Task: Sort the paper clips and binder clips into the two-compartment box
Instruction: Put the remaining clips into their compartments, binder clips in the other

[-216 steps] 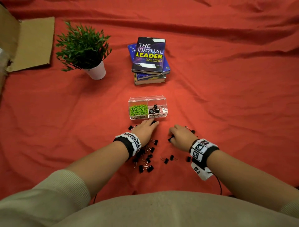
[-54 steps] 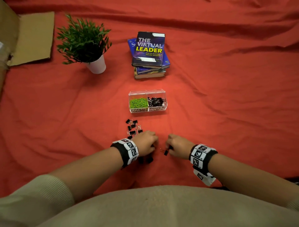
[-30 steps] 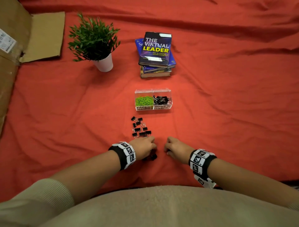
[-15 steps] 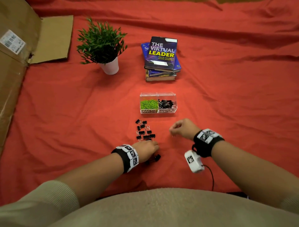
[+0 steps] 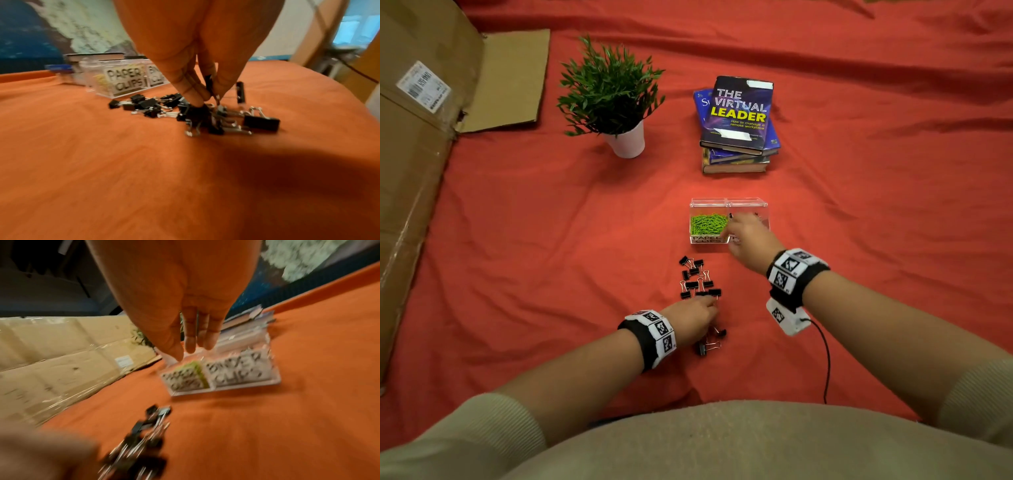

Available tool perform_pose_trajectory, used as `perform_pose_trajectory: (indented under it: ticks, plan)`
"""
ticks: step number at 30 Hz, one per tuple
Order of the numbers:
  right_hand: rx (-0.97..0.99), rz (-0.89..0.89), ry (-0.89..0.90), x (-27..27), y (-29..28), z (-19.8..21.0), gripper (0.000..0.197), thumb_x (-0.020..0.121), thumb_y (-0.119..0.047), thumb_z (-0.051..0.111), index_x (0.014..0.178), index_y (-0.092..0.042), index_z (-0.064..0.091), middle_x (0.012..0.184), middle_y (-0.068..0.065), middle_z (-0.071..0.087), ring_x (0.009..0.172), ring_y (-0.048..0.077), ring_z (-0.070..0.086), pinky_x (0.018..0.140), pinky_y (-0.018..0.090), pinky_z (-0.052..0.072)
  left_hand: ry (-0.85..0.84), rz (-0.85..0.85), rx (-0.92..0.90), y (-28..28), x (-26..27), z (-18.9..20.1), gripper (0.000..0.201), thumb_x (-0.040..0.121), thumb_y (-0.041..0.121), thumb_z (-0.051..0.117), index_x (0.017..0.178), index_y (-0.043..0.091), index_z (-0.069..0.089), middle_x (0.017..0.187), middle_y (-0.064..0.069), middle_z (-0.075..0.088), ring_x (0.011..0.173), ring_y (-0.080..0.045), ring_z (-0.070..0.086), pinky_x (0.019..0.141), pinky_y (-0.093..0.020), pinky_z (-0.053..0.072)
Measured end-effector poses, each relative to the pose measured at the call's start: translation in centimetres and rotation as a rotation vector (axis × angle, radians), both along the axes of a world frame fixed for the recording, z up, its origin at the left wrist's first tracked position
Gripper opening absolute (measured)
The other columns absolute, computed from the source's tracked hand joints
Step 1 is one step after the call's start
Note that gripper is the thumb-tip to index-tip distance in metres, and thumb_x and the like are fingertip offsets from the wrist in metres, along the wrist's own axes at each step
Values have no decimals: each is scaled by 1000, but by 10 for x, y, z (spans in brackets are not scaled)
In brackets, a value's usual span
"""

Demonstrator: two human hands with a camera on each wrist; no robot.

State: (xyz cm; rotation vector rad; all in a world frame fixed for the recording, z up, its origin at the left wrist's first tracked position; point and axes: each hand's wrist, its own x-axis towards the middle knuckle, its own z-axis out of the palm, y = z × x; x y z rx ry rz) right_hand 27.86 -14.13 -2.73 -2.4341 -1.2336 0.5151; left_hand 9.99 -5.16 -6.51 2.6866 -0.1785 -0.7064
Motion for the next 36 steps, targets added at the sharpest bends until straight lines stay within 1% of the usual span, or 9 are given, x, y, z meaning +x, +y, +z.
perform_pose_trajectory:
  ticks: [4, 8, 11, 16, 20, 24, 27, 32, 36]
  plan:
    - [-148, 282, 137, -40, -2, -31, 40, 82, -4, 54, 121, -14, 60, 122, 6, 52, 116, 23, 44, 103, 36, 40, -40, 155, -157, 23, 1, 6, 18, 87, 9, 52, 100, 4, 64, 111, -12, 58, 101, -29, 57, 89, -36, 45]
    - [-214, 354, 125, -54, -10, -46, 46, 80, -5, 56, 126, -9, 56, 128, 9, 47, 116, 27, 41, 102, 36, 37, -67, 325, -209, 52, 6, 13, 11, 86, 13, 61, 93, 10, 69, 102, -6, 64, 97, -21, 59, 91, -30, 45]
    - [-206, 333, 91, -57, -17, -49, 36, 87, -12, 58, 122, -6, 56, 126, 10, 47, 113, 28, 43, 99, 38, 39, -98, 457, -227, 65, 16, 22, 9, 86, 17, 64, 91, 13, 70, 97, -3, 64, 91, -17, 59, 88, -34, 48]
    - [-220, 315, 81, -58, -27, -51, 34, 86, -14, 60, 117, -4, 52, 127, 10, 44, 111, 28, 43, 97, 38, 39, -201, 675, -318, 61, 51, 44, 5, 87, 17, 65, 89, 14, 69, 88, 6, 61, 77, -7, 56, 74, -20, 47]
    - [-255, 331, 68, -59, -33, -50, 33, 87, -1, 49, 119, -2, 50, 125, 13, 45, 107, 34, 47, 90, 43, 42, -233, 715, -345, 47, 92, 55, 5, 88, 16, 64, 87, 13, 67, 80, 5, 63, 69, -5, 56, 65, -18, 47]
    - [-315, 334, 19, -59, -41, -49, 35, 91, -5, 44, 126, -5, 47, 127, 14, 43, 108, 34, 47, 87, 46, 44, -243, 721, -342, 33, 134, 53, 5, 86, 12, 63, 87, 11, 68, 89, -5, 71, 79, -17, 64, 77, -30, 54]
    - [-343, 305, -4, -58, -48, -47, 31, 91, -11, 46, 120, -1, 50, 125, 17, 42, 108, 34, 46, 84, 45, 44, -261, 769, -327, 24, 155, 48, 6, 86, 12, 62, 89, 10, 67, 90, -7, 71, 81, -20, 64, 75, -30, 52]
    - [-288, 228, 52, -49, -59, -48, 32, 83, -15, 57, 108, 3, 54, 118, 19, 45, 101, 36, 51, 82, 43, 44, -266, 738, -302, 20, 156, 44, 13, 87, 10, 59, 97, 11, 66, 93, -4, 64, 83, -16, 57, 77, -27, 46]
    - [-232, 164, 87, -37, -67, -45, 25, 84, -15, 54, 101, 2, 55, 113, 17, 48, 91, 37, 57, 78, 44, 46, -317, 704, -297, 25, 128, 40, 11, 84, 8, 58, 89, 15, 65, 97, -2, 60, 84, -15, 56, 80, -28, 47]
